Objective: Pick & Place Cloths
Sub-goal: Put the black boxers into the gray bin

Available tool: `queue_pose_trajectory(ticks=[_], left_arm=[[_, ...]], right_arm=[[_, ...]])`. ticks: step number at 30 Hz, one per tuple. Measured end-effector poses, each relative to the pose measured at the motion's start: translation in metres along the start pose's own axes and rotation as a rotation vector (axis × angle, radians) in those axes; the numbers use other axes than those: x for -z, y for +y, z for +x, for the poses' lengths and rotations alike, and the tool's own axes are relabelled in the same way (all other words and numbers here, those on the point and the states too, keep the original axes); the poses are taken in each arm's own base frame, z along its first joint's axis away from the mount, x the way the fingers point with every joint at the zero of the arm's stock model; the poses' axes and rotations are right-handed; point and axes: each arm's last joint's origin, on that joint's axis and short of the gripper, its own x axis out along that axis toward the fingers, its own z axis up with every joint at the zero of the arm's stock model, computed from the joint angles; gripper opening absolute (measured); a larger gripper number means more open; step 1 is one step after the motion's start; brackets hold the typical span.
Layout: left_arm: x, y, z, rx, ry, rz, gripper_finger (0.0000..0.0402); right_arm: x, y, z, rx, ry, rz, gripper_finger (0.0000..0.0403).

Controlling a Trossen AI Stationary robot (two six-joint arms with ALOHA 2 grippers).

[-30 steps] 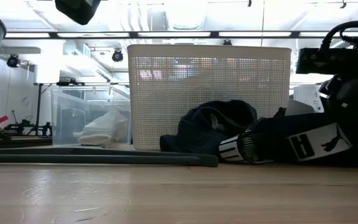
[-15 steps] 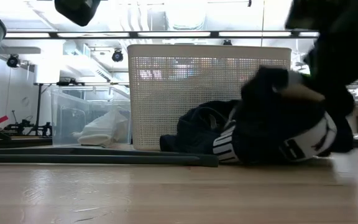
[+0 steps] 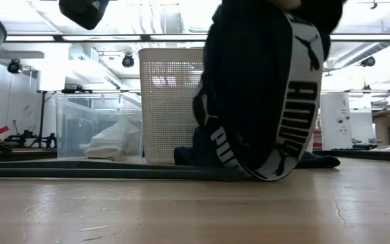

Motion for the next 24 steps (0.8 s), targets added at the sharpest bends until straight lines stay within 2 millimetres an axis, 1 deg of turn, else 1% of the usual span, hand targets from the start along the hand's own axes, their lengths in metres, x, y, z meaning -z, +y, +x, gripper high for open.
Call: queue_pose_trajectory(ticks=[5, 9, 12, 15, 19, 24], left_arm=[[-0.004, 0.0, 0.0, -0.001, -0.037, -0.024, 0.012], [-0.012, 0.0, 0.0, -0.011, -0.115, -0.015, 0.012], [-0.016, 0.002, 0.001, -0.023, -0.145, -0.01, 0.0133], [-0.017, 0.007, 0.003, -0.071, -0.151, 0.001, 0.016], [-0.018, 0.013, 0.005, -0.125, -0.154, -0.01, 0.0208], [-0.019, 0.017, 0.008, -0.083, -0.154, -0.045, 0.0266]], right_arm=[[-0.013, 0.006, -0.002, -0.013, -0.023, -0.042, 0.0023], [-0.018, 0.009, -0.003, -0.013, -0.034, -0.045, 0.0023], [-0.019, 0.012, -0.001, -0.006, -0.036, -0.06, 0.0023], [-0.02, 0.013, 0.0, -0.003, -0.039, -0.074, 0.0023], [-0.019, 0.016, 0.002, -0.001, -0.038, -0.084, 0.0023], [-0.023, 0.016, 0.006, 0.001, -0.057, -0.076, 0.0023]])
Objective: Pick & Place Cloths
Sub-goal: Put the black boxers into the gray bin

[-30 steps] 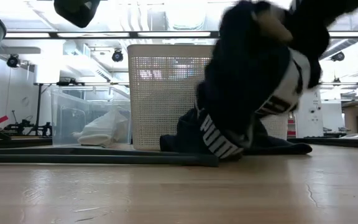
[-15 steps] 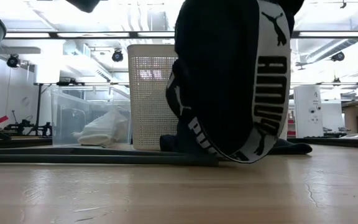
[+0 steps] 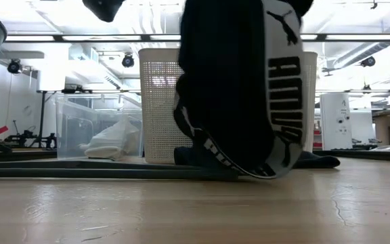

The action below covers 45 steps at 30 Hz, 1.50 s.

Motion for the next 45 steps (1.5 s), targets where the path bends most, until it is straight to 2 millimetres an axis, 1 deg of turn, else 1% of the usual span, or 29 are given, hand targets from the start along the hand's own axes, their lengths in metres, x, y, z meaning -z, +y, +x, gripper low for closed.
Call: queue_pose_trajectory(ticks=[4, 8, 14, 20, 25, 28, 31, 34, 38, 40, 42, 45], left_arm=[[0.002, -0.001, 0.002, 0.025, 0.003, -0.009, 0.0295], [0.005, -0.002, 0.006, 0.023, -0.001, -0.013, 0.0309], [0.013, -0.004, 0.019, 0.01, 0.0, -0.015, 0.0312], [0.016, -0.006, 0.032, -0.009, 0.009, -0.01, 0.0312], [0.015, -0.007, 0.039, -0.012, 0.009, 0.01, 0.0304], [0.014, -0.008, 0.04, 0.014, 0.011, 0.008, 0.0278], [0.014, -0.008, 0.04, 0.017, 0.011, 0.007, 0.0231], [0.013, -0.008, 0.039, 0.031, 0.01, 0.005, 0.0167], [0.013, -0.008, 0.039, 0.042, 0.014, 0.007, 0.007], [0.011, -0.009, 0.038, 0.075, 0.015, 0.006, 0.0027], [0.008, -0.009, 0.035, 0.112, 0.014, 0.001, 0.0018], [-0.001, -0.009, 0.027, 0.135, 0.017, -0.003, 0.0029]], right_arm=[[-0.007, 0.002, 0.004, -0.019, -0.053, -0.023, 0.0023], [-0.018, 0.003, 0.006, -0.042, -0.127, -0.024, 0.0023], [-0.031, -0.004, 0.013, -0.034, -0.195, -0.016, 0.0023], [-0.035, -0.011, 0.02, -0.017, -0.19, -0.007, 0.0023], [-0.036, -0.009, 0.025, -0.07, -0.189, -0.009, 0.0025], [-0.035, -0.009, 0.025, -0.097, -0.182, -0.008, 0.0036], [-0.035, -0.007, 0.024, -0.108, -0.182, -0.016, 0.005], [-0.035, -0.007, 0.024, -0.112, -0.181, -0.018, 0.0056], [-0.034, -0.006, 0.023, -0.119, -0.177, -0.022, 0.0065], [-0.034, -0.005, 0.022, -0.14, -0.173, -0.025, 0.0073], [-0.033, -0.004, 0.021, -0.153, -0.169, -0.026, 0.0084], [-0.03, 0.0, 0.019, -0.17, -0.152, -0.032, 0.0103]])
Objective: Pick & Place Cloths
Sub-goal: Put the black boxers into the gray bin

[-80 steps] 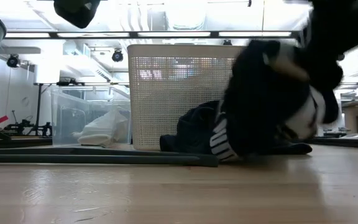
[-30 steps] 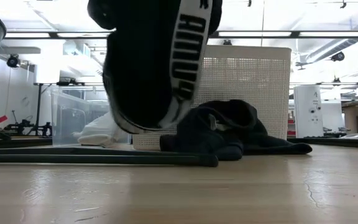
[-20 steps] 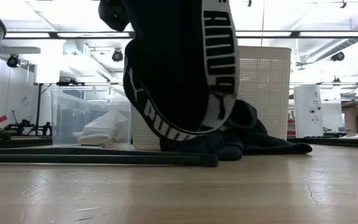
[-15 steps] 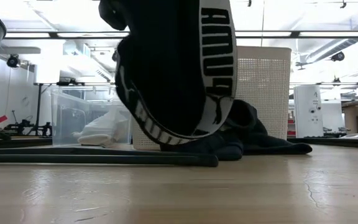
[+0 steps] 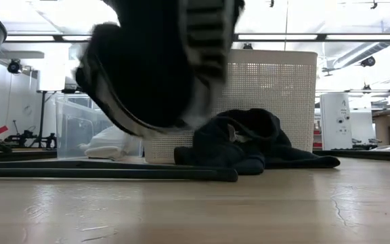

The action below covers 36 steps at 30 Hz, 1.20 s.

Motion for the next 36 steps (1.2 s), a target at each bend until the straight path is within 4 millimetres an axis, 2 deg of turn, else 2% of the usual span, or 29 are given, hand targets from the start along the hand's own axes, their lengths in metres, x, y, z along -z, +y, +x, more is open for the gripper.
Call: queue_pose_trajectory(ticks=[8, 16, 21, 24, 28, 31, 36], left_arm=[[-0.037, 0.003, -0.039, 0.024, 0.046, -0.02, 0.0025], [-0.093, 0.005, -0.103, 0.154, 0.059, -0.081, 0.0028], [-0.112, 0.007, -0.147, 0.298, 0.184, -0.115, 0.0029], [-0.116, 0.007, -0.169, 0.354, 0.277, -0.183, 0.0029], [-0.112, 0.001, -0.187, 0.467, 0.38, -0.3, 0.003], [-0.102, -0.005, -0.191, 0.469, 0.463, -0.378, 0.003], [-0.074, -0.015, -0.185, 0.391, 0.602, -0.497, 0.003]], right_arm=[[0.018, 0.002, -0.011, 0.025, 0.155, 0.033, 0.018], [0.031, -0.003, -0.015, 0.084, 0.265, 0.072, 0.0228], [0.031, -0.003, -0.015, 0.102, 0.254, 0.072, 0.0242], [0.031, -0.003, -0.015, 0.107, 0.251, 0.074, 0.0248], [0.031, -0.004, -0.015, 0.132, 0.238, 0.07, 0.0254], [0.031, -0.004, -0.015, 0.134, 0.236, 0.072, 0.0258], [0.031, -0.004, -0.015, 0.139, 0.234, 0.081, 0.026]])
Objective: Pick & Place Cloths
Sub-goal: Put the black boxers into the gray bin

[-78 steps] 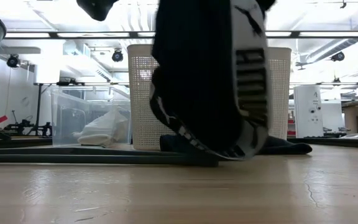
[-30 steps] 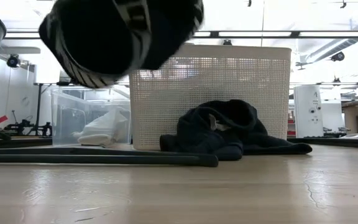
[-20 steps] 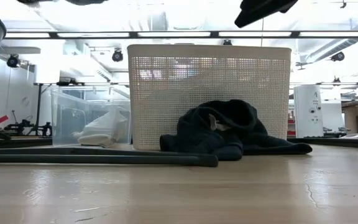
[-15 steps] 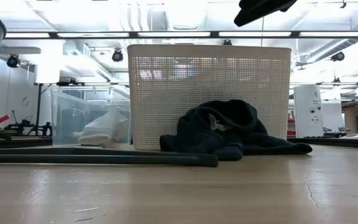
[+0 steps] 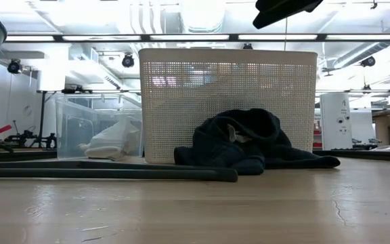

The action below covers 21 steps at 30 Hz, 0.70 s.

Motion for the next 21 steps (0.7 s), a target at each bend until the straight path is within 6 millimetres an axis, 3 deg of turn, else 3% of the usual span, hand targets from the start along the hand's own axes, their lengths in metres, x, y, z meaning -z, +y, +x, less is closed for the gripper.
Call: queue_pose_trajectory(ticks=[11, 21], left_arm=[[0.036, 0.02, 0.052, -0.1, 0.096, -0.306, 0.0039], [0.053, 0.032, 0.076, -0.164, 0.129, -0.406, 0.0148]], right_arm=[[0.0, 0.0, 0.0, 0.013, -0.008, 0.006, 0.0227], [0.0, 0.0, 0.0, 0.013, -0.008, 0.006, 0.0208]])
